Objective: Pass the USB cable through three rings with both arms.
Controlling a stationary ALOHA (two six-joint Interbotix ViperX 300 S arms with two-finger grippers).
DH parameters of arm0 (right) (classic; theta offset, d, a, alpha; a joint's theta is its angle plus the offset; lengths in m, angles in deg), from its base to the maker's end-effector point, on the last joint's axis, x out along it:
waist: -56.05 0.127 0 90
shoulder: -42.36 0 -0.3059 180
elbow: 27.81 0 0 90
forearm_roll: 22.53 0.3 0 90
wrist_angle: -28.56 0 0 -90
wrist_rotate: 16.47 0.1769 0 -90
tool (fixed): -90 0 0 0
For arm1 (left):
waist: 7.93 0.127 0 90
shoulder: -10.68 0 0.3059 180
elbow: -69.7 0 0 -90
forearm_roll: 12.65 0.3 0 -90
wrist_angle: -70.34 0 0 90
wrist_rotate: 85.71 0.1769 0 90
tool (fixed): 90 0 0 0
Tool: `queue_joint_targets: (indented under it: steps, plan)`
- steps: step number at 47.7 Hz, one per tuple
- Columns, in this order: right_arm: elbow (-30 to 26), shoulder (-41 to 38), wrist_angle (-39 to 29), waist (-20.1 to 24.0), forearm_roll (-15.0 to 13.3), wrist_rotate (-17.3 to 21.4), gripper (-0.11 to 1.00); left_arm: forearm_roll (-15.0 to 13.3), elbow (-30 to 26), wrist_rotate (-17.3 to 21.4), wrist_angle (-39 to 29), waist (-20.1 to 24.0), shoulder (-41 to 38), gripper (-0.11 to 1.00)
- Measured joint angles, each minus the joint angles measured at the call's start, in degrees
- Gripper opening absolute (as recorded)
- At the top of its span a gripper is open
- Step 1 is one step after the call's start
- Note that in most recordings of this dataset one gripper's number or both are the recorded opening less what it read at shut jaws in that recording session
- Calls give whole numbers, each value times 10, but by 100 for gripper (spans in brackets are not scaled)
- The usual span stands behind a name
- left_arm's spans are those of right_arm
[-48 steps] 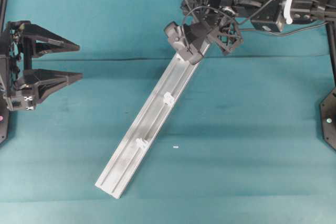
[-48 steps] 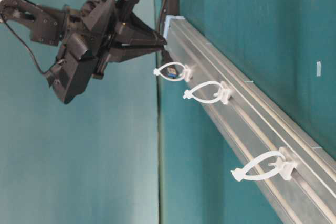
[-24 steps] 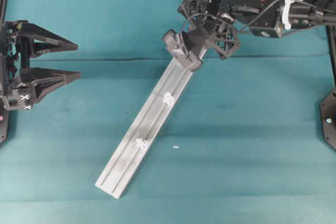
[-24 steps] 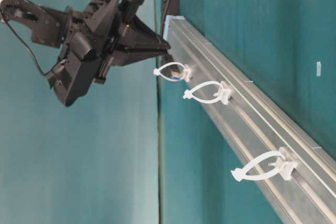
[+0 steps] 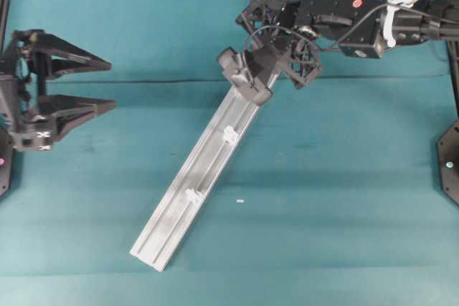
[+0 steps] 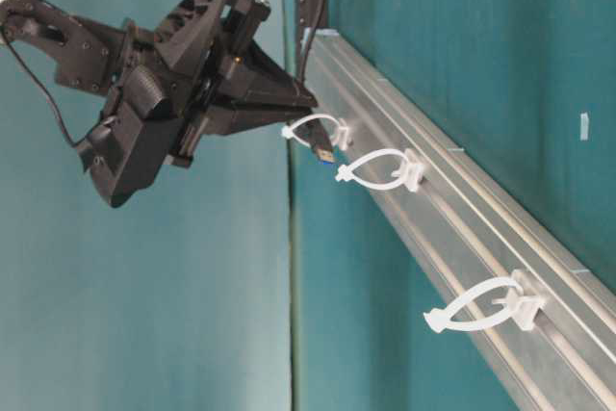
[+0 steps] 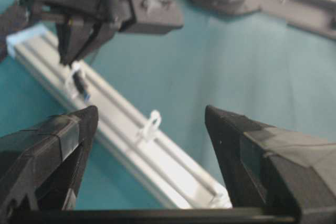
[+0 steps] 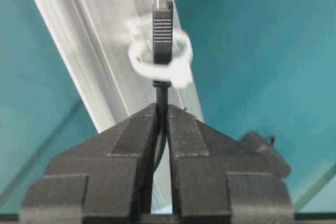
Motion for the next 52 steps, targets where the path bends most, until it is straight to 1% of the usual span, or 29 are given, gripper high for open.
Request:
queue_joint_targets:
  steps: [8,15,19,22,30,38,45,52]
  plan:
    - [0,0,0,0,1,0,8,0,-8,1,11,9,-64,90]
    - [1,-1,0,0,3,0,8,0,-17,0,84,36,-142,90]
    - [0,0,1,0,4,0,8,0,-29,1,131,41,-185,90]
    - [0,-1,1,0,7,-1,8,0,-41,1,149,43,-221,90]
    - [0,0,3,0,12,-1,8,0,-89,1,156,43,-327,91]
    - [0,-1,4,0,18,0,8,0,-132,0,159,44,-399,91]
    - [0,-1,6,0,31,-1,8,0,-149,-1,166,44,-441,91]
    - [0,-1,7,0,40,-1,8,0,-156,-1,188,44,-474,91]
